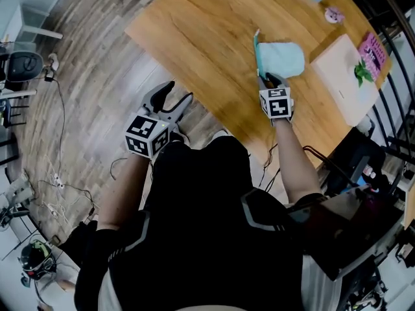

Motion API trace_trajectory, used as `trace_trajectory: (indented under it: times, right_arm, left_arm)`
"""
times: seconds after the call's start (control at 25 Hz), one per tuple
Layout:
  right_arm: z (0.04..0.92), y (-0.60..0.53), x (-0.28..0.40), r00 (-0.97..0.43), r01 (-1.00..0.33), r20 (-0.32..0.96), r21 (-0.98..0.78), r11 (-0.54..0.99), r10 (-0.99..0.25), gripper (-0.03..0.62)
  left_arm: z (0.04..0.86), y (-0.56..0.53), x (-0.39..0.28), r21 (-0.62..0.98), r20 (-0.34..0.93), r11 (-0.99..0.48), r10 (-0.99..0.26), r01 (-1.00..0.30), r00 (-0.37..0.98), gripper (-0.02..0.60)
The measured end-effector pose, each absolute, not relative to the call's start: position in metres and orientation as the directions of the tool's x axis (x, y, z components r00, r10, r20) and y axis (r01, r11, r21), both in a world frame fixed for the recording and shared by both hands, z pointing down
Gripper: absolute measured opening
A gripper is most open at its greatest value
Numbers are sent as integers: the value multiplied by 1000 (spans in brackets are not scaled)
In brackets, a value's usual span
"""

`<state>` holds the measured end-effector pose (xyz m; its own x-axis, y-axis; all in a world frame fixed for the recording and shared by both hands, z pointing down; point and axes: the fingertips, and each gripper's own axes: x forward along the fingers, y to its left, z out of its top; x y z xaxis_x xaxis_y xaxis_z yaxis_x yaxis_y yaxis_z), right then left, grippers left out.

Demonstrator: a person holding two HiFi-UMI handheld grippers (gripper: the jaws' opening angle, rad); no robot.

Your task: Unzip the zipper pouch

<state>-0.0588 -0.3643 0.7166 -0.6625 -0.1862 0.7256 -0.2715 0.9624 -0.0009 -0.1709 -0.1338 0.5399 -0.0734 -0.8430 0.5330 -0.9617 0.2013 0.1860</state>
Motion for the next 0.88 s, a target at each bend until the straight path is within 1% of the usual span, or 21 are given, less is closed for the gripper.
trace_trajectory:
  times: [0.12,0.2,0.24,0.6,0.88]
  right_arm:
    - [716,-364,-60,-670,-271,720,-12,963,-179,100]
    - [716,-363,-60,-673,-280,718,-23,960,-178,71]
    - [716,-363,-60,-674,-285,718,-34,958,-175,67]
    - [682,-358,-60,-725,-334,673,-154,930,-149,58]
    - [620,-350,-48,-780,-387,597,-226,894,-187,55]
  left_arm:
    - [539,-134,-172,181,534,203,-842,-962,-77,265]
    - [538,-134,-170,180,536,196,-841,-964,-71,265]
    - [537,-135,-168,179,537,187,-841,-966,-63,265]
    - [523,-154,-157,161,527,83,-850,-983,15,261]
    - [504,-175,-146,156,490,-56,-863,-986,127,261]
